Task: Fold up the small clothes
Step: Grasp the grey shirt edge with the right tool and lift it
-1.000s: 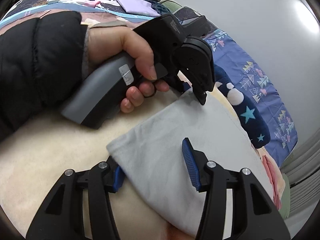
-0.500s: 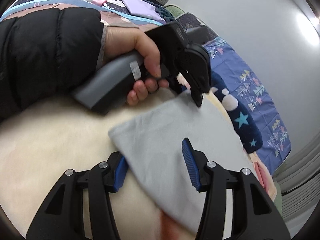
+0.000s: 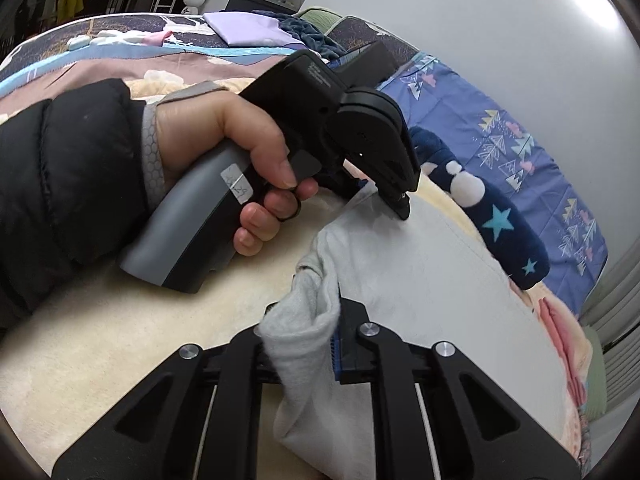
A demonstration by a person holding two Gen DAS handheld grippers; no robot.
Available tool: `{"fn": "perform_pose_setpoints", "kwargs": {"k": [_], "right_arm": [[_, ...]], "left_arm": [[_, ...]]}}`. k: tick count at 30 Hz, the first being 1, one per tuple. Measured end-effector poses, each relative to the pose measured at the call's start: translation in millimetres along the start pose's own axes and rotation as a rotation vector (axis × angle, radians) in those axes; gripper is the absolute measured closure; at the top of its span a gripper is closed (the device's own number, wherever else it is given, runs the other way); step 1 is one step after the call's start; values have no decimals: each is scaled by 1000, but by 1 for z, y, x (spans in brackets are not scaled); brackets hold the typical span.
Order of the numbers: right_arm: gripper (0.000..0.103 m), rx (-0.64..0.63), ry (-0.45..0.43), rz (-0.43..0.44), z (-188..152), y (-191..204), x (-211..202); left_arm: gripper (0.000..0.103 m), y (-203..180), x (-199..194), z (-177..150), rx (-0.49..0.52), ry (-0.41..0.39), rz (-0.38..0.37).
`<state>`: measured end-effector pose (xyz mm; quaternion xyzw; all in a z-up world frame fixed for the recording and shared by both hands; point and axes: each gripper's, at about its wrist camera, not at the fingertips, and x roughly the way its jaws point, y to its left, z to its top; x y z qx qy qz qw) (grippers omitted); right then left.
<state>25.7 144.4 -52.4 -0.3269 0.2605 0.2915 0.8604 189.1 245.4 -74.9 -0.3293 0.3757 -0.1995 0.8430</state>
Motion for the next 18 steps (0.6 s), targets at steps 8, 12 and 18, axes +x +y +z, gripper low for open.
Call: {"fn": "perform_pose_setpoints", "kwargs": {"k": [8,12,18], "right_arm": [[92,234,-37,169,0,-38,-14],[93,452,-76,313,-7,-87,-22],[93,483,-140,316,-10,-102,-44]], "left_arm": [[92,0,-1,0,2,-10,12],[93,-12,-7,5,8,-35,10],[94,-55,-11,19,72,-49,55]]}}
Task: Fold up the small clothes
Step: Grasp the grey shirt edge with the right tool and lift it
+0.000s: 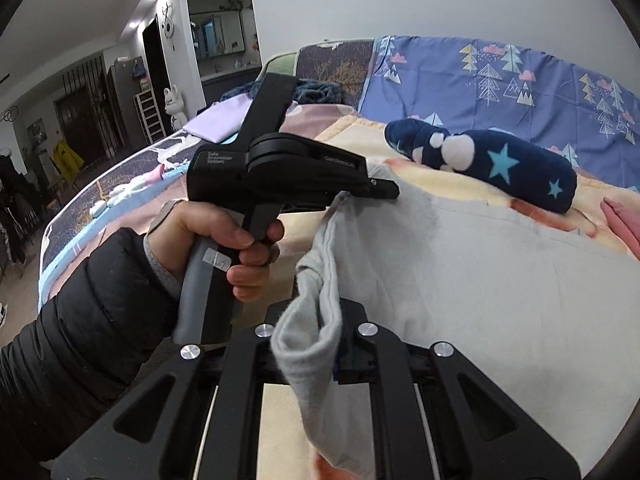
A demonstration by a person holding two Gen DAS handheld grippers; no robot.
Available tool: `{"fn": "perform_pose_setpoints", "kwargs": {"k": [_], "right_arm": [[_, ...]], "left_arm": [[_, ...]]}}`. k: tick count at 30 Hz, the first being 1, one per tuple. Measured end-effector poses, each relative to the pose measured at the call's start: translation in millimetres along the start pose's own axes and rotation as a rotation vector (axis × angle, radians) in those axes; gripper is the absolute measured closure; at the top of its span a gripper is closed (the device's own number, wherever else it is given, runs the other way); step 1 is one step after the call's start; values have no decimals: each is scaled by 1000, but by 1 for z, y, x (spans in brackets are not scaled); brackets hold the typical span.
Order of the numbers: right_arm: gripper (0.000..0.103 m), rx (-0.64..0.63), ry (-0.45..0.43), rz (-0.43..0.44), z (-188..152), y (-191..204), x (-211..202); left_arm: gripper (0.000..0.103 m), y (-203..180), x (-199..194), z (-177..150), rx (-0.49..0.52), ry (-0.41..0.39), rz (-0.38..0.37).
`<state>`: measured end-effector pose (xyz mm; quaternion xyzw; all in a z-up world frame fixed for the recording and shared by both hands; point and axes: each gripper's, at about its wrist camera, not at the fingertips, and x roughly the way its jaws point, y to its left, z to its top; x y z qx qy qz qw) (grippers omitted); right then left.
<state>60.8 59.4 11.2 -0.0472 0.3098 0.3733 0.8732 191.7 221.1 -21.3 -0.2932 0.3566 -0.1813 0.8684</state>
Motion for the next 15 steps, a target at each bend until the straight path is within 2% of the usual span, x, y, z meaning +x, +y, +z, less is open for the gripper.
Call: {"fn": "perform_pose_setpoints", "kwargs": {"k": [6,15], "right_arm": [[93,61,-30,32,6,-23,-23],[93,162,-93,22,2,-68,-64]], "left_arm": [[94,-40,-1,10,65,15,121],[94,-98,20,19,106,5,150]]}}
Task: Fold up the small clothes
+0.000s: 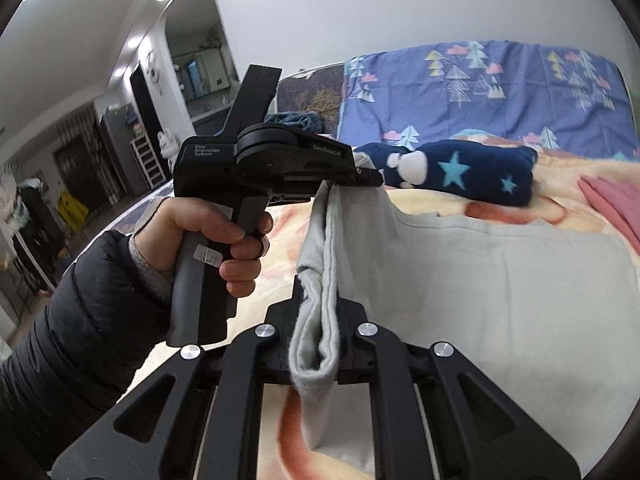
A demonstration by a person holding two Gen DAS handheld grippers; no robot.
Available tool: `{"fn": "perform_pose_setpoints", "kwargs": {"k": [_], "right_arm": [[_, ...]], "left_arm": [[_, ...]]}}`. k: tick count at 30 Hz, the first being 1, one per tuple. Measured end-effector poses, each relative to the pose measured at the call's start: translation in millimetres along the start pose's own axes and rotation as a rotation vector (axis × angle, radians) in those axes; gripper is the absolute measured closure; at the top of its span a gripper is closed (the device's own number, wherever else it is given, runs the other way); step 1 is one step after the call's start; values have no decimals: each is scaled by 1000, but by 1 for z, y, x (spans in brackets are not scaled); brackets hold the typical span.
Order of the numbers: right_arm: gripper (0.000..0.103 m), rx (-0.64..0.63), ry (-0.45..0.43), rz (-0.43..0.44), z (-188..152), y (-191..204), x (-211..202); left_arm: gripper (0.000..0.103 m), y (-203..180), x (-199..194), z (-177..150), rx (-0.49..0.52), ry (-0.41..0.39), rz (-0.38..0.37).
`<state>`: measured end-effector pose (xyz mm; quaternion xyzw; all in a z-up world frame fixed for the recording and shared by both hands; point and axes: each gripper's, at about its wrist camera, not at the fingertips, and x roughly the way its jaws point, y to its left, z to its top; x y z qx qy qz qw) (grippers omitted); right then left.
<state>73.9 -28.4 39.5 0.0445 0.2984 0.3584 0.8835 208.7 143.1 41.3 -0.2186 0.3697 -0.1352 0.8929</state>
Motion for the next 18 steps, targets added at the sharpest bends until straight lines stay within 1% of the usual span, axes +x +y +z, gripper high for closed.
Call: {"fn": "perform_pose_setpoints", "kwargs": {"k": [4,9,13,18], "right_arm": [[93,24,-30,-9,1,-20,-17],[93,80,-57,-24,-2,-55,-41],[94,132,-67,-27,-6,-81,-56],[95,163,-82,-46,-14,-106,-74]], "left_arm": [[94,-33,12,5,38,1,6],[94,-64,29,6,70,7,8],[94,-91,46,5,101,22,7],[94,-126,70,2,140,48,6]]}}
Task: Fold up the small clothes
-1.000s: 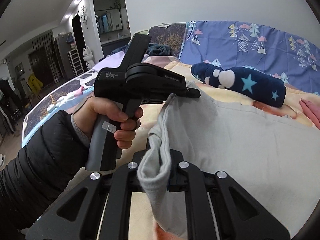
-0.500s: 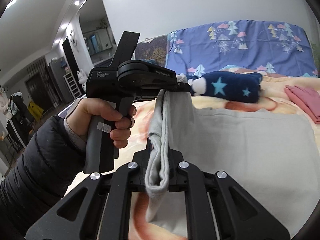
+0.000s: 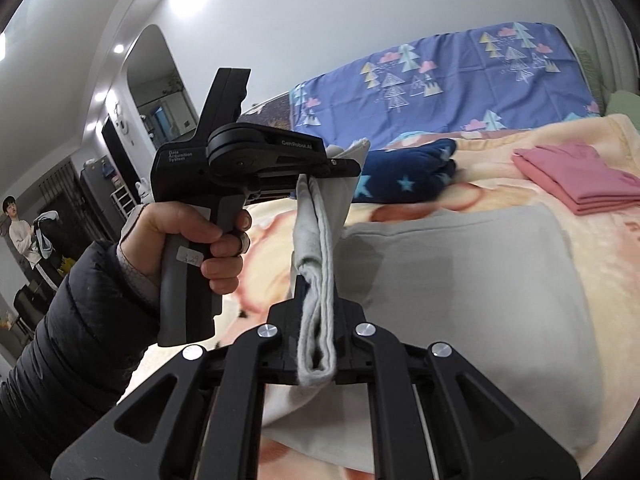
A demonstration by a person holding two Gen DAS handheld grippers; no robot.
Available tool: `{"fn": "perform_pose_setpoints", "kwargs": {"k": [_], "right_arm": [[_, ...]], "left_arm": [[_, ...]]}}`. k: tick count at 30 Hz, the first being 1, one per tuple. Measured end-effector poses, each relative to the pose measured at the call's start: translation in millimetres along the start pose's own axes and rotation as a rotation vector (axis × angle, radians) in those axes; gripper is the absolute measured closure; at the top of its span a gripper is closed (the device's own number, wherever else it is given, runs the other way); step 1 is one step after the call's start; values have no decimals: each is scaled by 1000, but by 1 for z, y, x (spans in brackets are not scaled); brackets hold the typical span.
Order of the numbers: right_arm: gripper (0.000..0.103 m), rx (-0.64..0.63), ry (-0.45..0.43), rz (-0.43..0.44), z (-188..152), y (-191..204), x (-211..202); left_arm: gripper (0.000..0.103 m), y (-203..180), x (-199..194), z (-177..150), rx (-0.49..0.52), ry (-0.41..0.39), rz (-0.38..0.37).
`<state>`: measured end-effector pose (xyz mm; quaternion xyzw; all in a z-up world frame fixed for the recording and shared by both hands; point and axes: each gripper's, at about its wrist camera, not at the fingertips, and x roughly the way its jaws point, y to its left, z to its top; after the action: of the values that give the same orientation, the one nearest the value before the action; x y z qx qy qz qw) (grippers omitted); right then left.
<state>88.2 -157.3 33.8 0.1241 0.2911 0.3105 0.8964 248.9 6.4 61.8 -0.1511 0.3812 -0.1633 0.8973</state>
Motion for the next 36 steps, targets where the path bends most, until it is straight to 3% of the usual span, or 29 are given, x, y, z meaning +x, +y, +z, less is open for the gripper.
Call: {"fn": "perform_pose_setpoints", "kwargs": {"k": [25,32,36], "right_arm": [[97,284,-46,-88,-39,-123,-69],[97,407,0,-114,-60,-156,-68],[97,442,14,-95,-68,-162,-68]], "left_arm": [[94,-133,108,-19,257,157,-33],[94,-159,158,-45,344,234,37],[94,-157,166,-52,340,239,41]]}}
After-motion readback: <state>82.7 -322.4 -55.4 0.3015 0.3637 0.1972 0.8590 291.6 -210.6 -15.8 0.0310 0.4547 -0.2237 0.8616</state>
